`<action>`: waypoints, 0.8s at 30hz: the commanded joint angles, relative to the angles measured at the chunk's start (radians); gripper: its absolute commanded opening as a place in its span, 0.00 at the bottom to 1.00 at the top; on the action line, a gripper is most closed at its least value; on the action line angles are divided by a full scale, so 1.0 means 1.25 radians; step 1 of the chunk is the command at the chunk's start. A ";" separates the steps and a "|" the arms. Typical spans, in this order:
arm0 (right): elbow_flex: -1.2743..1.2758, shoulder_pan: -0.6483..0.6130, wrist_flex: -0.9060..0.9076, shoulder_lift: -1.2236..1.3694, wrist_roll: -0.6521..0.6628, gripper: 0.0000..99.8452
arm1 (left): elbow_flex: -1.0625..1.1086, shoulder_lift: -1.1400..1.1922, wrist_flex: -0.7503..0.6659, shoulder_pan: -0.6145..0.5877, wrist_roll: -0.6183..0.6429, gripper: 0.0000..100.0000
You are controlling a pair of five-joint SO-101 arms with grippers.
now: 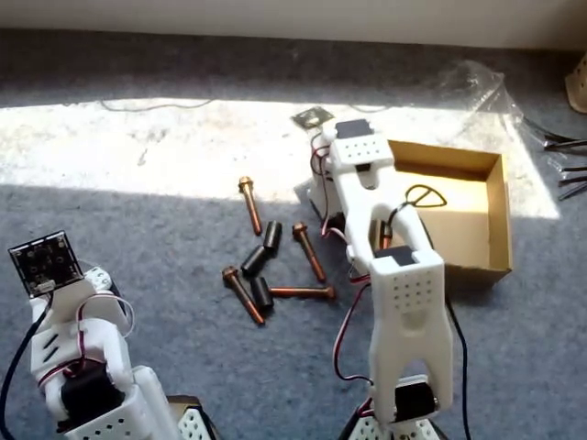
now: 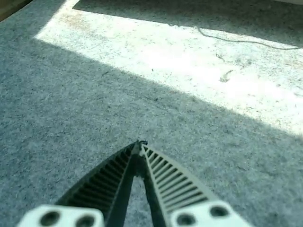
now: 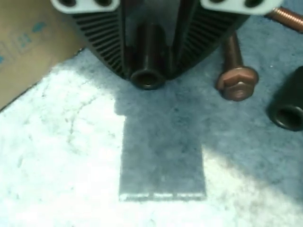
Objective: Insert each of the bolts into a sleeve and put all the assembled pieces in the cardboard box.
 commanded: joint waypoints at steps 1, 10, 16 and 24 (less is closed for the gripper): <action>-0.013 0.019 -0.045 0.001 -0.063 0.09 | -0.009 -0.008 -0.006 0.014 0.000 0.01; -0.019 0.020 -0.056 0.008 -0.072 0.06 | -0.009 -0.008 -0.006 0.014 0.000 0.01; -0.021 0.020 -0.042 -0.001 -0.117 0.00 | -0.009 -0.008 -0.006 0.014 0.000 0.01; -0.080 0.017 0.072 -0.158 -0.117 0.00 | -0.009 -0.008 -0.006 0.015 0.000 0.01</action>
